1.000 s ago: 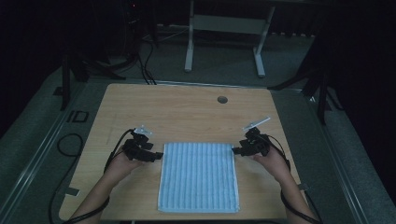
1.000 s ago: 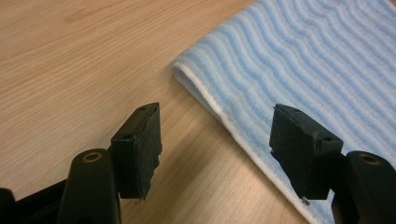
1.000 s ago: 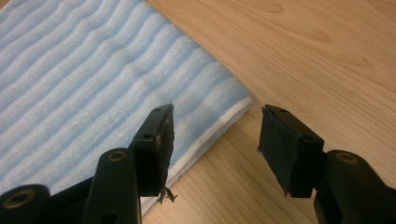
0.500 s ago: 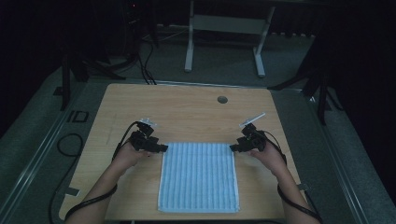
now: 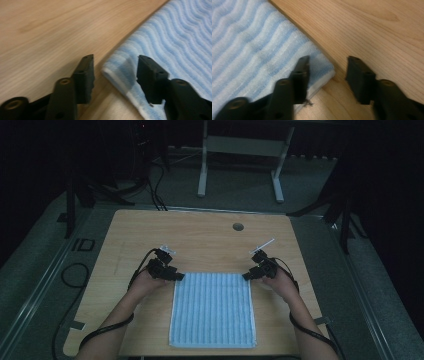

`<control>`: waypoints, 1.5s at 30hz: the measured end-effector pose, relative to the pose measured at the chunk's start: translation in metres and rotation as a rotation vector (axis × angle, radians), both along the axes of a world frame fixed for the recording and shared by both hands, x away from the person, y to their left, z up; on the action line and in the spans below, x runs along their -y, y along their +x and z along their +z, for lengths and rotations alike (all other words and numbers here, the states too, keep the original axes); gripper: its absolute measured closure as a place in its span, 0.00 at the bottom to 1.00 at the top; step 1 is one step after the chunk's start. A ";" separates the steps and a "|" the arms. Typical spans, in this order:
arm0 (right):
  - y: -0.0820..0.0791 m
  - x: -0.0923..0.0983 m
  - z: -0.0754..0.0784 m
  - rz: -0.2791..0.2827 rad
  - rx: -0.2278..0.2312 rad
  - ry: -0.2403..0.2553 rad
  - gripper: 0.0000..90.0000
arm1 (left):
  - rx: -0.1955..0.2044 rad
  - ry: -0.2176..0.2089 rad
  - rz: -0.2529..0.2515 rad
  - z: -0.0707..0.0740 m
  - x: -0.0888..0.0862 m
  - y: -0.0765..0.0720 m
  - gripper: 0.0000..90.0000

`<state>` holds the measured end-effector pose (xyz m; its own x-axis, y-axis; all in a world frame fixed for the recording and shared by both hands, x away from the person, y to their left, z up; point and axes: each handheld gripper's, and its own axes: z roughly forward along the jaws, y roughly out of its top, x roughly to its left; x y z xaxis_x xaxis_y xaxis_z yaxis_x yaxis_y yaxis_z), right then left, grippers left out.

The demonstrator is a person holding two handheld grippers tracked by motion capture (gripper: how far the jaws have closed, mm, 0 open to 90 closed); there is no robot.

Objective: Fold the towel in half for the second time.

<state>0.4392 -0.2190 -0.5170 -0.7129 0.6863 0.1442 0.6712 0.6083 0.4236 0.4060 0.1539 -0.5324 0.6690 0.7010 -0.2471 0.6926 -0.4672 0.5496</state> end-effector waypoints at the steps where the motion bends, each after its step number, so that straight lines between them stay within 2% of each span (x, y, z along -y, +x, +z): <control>1: 0.000 -0.001 0.000 0.004 -0.007 0.002 0.64 | -0.004 0.001 -0.004 -0.002 0.001 0.001 0.60; 3: 0.000 -0.002 -0.002 0.013 -0.020 -0.002 0.75 | -0.018 0.004 -0.002 -0.005 0.003 0.003 0.68; 4: 0.001 -0.003 -0.002 0.018 -0.022 -0.016 0.77 | -0.003 0.019 0.002 -0.006 0.004 0.003 0.70; 5: 0.001 -0.003 -0.003 0.024 -0.023 -0.029 0.83 | 0.019 0.030 0.007 -0.006 0.004 0.003 0.75; 6: 0.001 -0.004 -0.003 0.033 -0.026 -0.036 0.88 | 0.022 0.035 0.017 -0.006 0.005 0.003 0.82; 8: 0.000 -0.005 -0.002 0.045 -0.020 -0.039 0.95 | 0.004 0.011 0.024 -0.007 0.005 0.004 0.92; 9: 0.000 -0.005 0.000 0.044 -0.010 -0.036 0.97 | 0.016 0.012 0.027 -0.006 0.006 0.004 0.95; 11: -0.001 -0.006 0.003 0.047 0.011 -0.037 0.97 | 0.026 0.017 0.013 -0.004 0.007 0.004 0.97; 13: 0.000 -0.007 0.008 0.042 0.027 -0.039 0.98 | 0.019 0.000 0.017 -0.002 0.006 0.006 0.97; 16: 0.003 -0.008 0.015 0.039 0.045 -0.039 0.98 | 0.038 -0.014 0.034 0.005 0.004 0.007 0.97; 20: 0.006 -0.006 0.031 0.026 0.084 -0.021 0.98 | 0.082 -0.039 0.053 0.020 -0.001 0.008 0.97; 27: 0.005 -0.005 0.065 0.025 0.159 0.016 0.98 | 0.151 -0.122 0.060 0.050 -0.014 0.003 0.97; 32: -0.013 -0.002 0.084 0.058 0.220 0.035 0.98 | 0.200 -0.178 0.035 0.070 -0.019 -0.017 0.97; 36: -0.039 0.004 0.093 0.090 0.259 0.049 0.98 | 0.237 -0.176 -0.007 0.078 -0.021 -0.042 0.97; 41: -0.079 0.013 0.095 0.133 0.283 0.082 0.98 | 0.235 -0.193 -0.062 0.074 -0.024 -0.078 0.97; 45: -0.105 0.017 0.090 0.153 0.285 0.084 0.98 | 0.225 -0.203 -0.083 0.063 -0.022 -0.106 0.97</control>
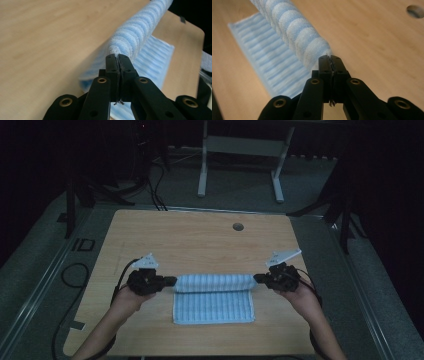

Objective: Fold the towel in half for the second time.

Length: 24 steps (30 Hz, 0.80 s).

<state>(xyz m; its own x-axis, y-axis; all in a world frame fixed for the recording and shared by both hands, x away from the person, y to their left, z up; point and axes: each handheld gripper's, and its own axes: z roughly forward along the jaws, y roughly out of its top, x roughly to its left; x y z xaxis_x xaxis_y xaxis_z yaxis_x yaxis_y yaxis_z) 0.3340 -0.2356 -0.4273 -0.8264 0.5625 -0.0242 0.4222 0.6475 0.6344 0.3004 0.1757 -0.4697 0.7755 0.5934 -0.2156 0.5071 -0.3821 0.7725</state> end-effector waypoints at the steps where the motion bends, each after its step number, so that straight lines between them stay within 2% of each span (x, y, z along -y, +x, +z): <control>1: -0.006 -0.001 -0.003 0.007 0.005 -0.018 0.98 | 0.000 0.000 0.000 0.000 0.000 0.000 0.97; 2: -0.006 -0.001 -0.003 0.007 0.005 -0.018 0.98 | -0.007 0.010 -0.010 -0.005 0.001 -0.009 0.97; 3: -0.019 -0.001 -0.008 0.021 -0.007 -0.030 0.98 | -0.013 0.019 -0.015 -0.008 0.002 -0.014 0.97; 5: -0.024 0.000 -0.010 0.025 -0.008 -0.030 0.98 | -0.018 0.025 -0.026 -0.015 0.002 -0.024 0.97; 8: -0.036 0.000 -0.017 0.036 -0.029 -0.026 0.98 | -0.044 0.029 -0.027 -0.025 0.001 -0.035 0.96; 9: -0.043 0.000 -0.023 0.040 -0.044 -0.030 0.98 | -0.063 0.034 -0.035 -0.028 0.001 -0.037 0.96; 11: -0.051 -0.002 -0.032 0.052 -0.057 -0.053 0.98 | -0.068 0.040 -0.035 -0.035 0.002 -0.042 0.96; 13: -0.057 -0.001 -0.040 0.051 -0.080 -0.052 0.98 | -0.099 0.044 -0.049 -0.042 0.003 -0.046 0.96; 14: -0.059 0.000 -0.045 0.050 -0.094 -0.055 0.97 | -0.124 0.058 -0.054 -0.044 0.004 -0.047 0.94; 15: -0.061 0.001 -0.050 0.051 -0.117 -0.055 0.95 | -0.131 0.079 -0.051 -0.045 0.004 -0.049 0.85; 16: -0.062 0.002 -0.053 0.051 -0.130 -0.060 0.87 | -0.123 0.083 -0.052 -0.045 0.004 -0.051 0.75; 18: -0.061 0.007 -0.053 0.030 -0.132 -0.043 0.84 | -0.094 0.080 -0.040 -0.037 0.000 -0.053 0.65; 21: -0.056 0.012 -0.046 0.009 -0.112 -0.017 0.80 | -0.058 0.067 -0.016 -0.026 -0.002 -0.047 0.62; 22: -0.053 0.011 -0.044 0.008 -0.100 -0.012 0.79 | -0.062 0.054 -0.014 -0.025 0.000 -0.044 0.61; 24: -0.047 0.006 -0.044 0.013 -0.095 -0.014 0.77 | -0.066 0.063 -0.026 -0.027 0.005 -0.037 0.61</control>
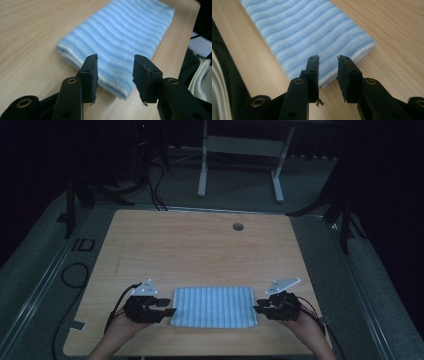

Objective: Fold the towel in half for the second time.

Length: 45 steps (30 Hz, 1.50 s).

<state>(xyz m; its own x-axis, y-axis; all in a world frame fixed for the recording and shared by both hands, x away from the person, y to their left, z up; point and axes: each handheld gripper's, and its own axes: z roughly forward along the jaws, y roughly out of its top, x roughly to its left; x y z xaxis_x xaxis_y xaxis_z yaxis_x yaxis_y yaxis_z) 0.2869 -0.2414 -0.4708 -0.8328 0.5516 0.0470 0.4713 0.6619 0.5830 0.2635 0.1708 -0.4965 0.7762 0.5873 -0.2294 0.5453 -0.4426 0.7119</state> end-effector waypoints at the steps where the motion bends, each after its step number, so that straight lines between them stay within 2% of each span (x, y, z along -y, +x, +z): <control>1: 0.003 -0.004 -0.001 0.006 0.008 -0.005 0.76 | 0.001 0.005 -0.006 -0.002 0.003 0.003 0.61; 2: 0.006 -0.007 -0.003 0.010 0.006 -0.005 0.76 | -0.014 0.003 -0.021 -0.004 0.007 0.007 0.61; 8: 0.027 -0.020 -0.020 0.033 -0.013 -0.025 0.71 | -0.040 0.028 -0.045 -0.018 0.024 0.025 0.61; 12: 0.039 -0.026 -0.031 0.026 -0.020 -0.030 0.71 | -0.058 0.059 -0.030 -0.029 0.028 0.037 0.61; 14: 0.044 -0.029 -0.039 0.037 -0.023 -0.046 0.70 | -0.069 0.084 -0.028 -0.035 0.030 0.041 0.62; 16: 0.047 -0.033 -0.048 0.024 -0.016 -0.091 0.70 | -0.073 0.109 -0.026 -0.041 0.031 0.044 0.62; 18: 0.051 -0.035 -0.055 0.029 -0.027 -0.099 0.69 | -0.084 0.103 -0.023 -0.044 0.030 0.047 0.63; 22: 0.058 -0.036 -0.056 0.022 -0.022 -0.092 0.69 | -0.069 0.108 -0.010 -0.045 0.028 0.052 0.64; 26: 0.070 -0.039 -0.057 0.024 -0.026 -0.080 0.69 | -0.071 0.100 0.012 -0.046 0.023 0.063 0.66; 32: 0.092 -0.048 -0.058 0.005 -0.027 -0.071 0.68 | -0.058 0.128 0.047 -0.044 0.018 0.086 0.66; 39: 0.121 -0.058 -0.059 -0.022 -0.017 -0.054 0.66 | -0.061 0.145 0.071 -0.043 0.010 0.112 0.66; 43: 0.136 -0.066 -0.060 -0.041 -0.018 -0.050 0.66 | -0.063 0.148 0.093 -0.043 0.005 0.127 0.66; 45: 0.143 -0.069 -0.060 -0.054 -0.011 -0.048 0.65 | -0.073 0.135 0.101 -0.043 0.001 0.135 0.66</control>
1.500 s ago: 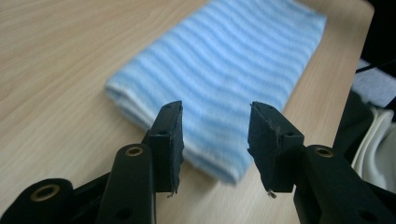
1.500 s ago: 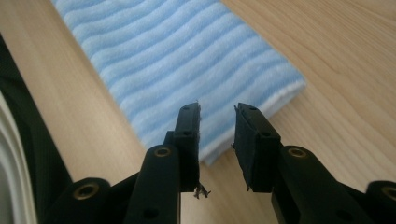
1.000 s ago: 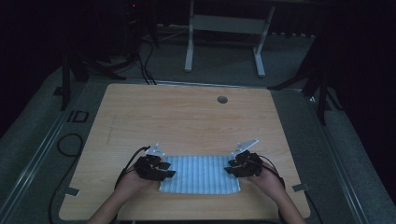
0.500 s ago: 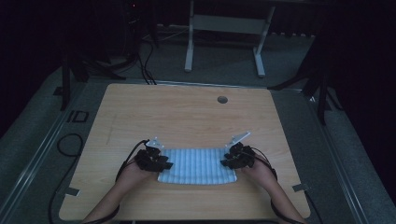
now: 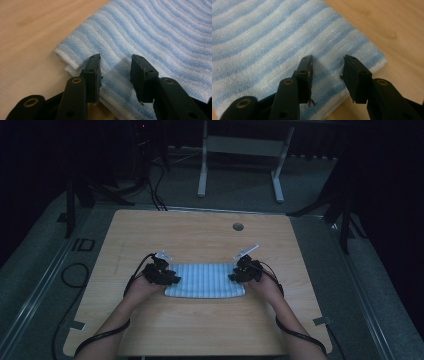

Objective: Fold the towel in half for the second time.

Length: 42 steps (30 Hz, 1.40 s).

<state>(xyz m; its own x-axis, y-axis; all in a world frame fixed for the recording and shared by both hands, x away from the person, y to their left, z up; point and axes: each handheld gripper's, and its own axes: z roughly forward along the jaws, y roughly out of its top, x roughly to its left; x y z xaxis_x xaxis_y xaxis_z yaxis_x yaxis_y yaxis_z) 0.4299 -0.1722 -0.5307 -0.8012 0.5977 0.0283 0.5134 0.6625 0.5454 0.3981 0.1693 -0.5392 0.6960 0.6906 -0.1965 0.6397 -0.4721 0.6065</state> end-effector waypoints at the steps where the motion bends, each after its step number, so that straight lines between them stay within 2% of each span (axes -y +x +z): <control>1: 0.003 -0.001 0.000 -0.004 0.009 0.001 0.65 | -0.003 -0.006 0.010 0.000 -0.002 0.004 0.66; 5: 0.011 -0.004 -0.002 -0.022 0.011 0.016 0.65 | 0.000 -0.024 0.030 -0.002 -0.008 0.014 0.66; 7: 0.018 -0.008 -0.001 -0.030 0.008 0.016 0.64 | 0.000 -0.033 0.046 -0.003 -0.011 0.023 0.66; 12: 0.031 -0.015 0.000 -0.033 -0.004 0.002 0.64 | -0.001 -0.020 0.070 -0.002 -0.013 0.036 0.66; 15: 0.040 -0.018 0.001 -0.044 -0.007 -0.009 0.62 | 0.002 -0.014 0.077 -0.002 -0.013 0.039 0.66; 20: 0.046 -0.020 0.001 -0.045 -0.014 -0.014 0.62 | 0.000 -0.011 0.079 -0.001 -0.013 0.041 0.66; 22: 0.047 -0.018 0.001 -0.047 -0.024 -0.002 0.62 | 0.000 -0.007 0.077 0.000 -0.012 0.040 0.65; 24: 0.045 -0.017 0.001 -0.035 0.003 0.002 0.60 | 0.000 -0.008 0.065 0.000 -0.013 0.040 0.63; 25: 0.044 -0.016 0.001 -0.035 0.012 0.009 0.60 | 0.000 -0.037 0.068 0.002 -0.014 0.038 0.61; 26: 0.044 -0.016 0.001 -0.035 0.012 0.009 0.60 | 0.000 -0.037 0.068 0.002 -0.014 0.038 0.61; 27: 0.041 -0.013 0.005 -0.035 0.018 0.043 0.59 | 0.020 -0.039 0.066 0.007 -0.015 0.034 0.60; 29: 0.037 -0.010 0.010 -0.029 0.020 0.062 0.55 | 0.033 -0.034 0.063 0.011 -0.014 0.028 0.52; 30: 0.037 -0.010 0.010 -0.029 0.020 0.062 0.55 | 0.033 -0.034 0.063 0.011 -0.014 0.028 0.52; 31: 0.034 -0.008 0.014 -0.020 0.025 0.082 0.50 | 0.055 -0.039 0.063 0.014 -0.014 0.022 0.48; 34: 0.030 -0.006 0.016 -0.009 0.025 0.095 0.46 | 0.065 -0.044 0.062 0.015 -0.015 0.016 0.37; 35: 0.027 -0.004 0.017 -0.011 0.043 0.119 0.39 | 0.066 -0.052 0.067 0.015 -0.019 0.011 0.28; 36: 0.026 -0.003 0.017 -0.014 0.041 0.131 0.35 | 0.066 -0.052 0.067 0.015 -0.019 0.011 0.25; 37: 0.025 0.000 0.016 -0.019 0.031 0.159 0.28 | 0.071 -0.066 0.056 0.013 -0.023 0.004 0.19; 38: 0.025 0.000 0.016 -0.019 0.031 0.159 0.28 | 0.071 -0.066 0.056 0.013 -0.023 0.004 0.16; 39: 0.022 0.004 0.013 -0.001 0.019 0.185 0.18 | 0.069 -0.070 0.056 0.012 -0.025 0.000 0.16; 40: 0.022 0.004 0.013 -0.001 0.019 0.185 0.18 | 0.075 -0.068 0.056 0.011 -0.026 -0.003 0.16; 41: 0.019 0.007 0.009 -0.005 0.021 0.184 0.14 | 0.066 -0.082 0.055 0.009 -0.029 -0.008 0.10; 42: 0.017 0.008 0.008 -0.002 0.026 0.183 0.14 | 0.032 -0.087 0.066 0.009 -0.030 -0.011 0.08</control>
<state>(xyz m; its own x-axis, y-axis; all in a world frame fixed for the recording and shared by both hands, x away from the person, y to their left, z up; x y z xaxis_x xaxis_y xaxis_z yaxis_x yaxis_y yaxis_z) 0.4464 -0.1807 -0.5228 -0.8022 0.5858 0.1156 0.4985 0.5503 0.6698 0.3866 0.1995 -0.5305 0.6563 0.7166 -0.2361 0.6475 -0.3742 0.6639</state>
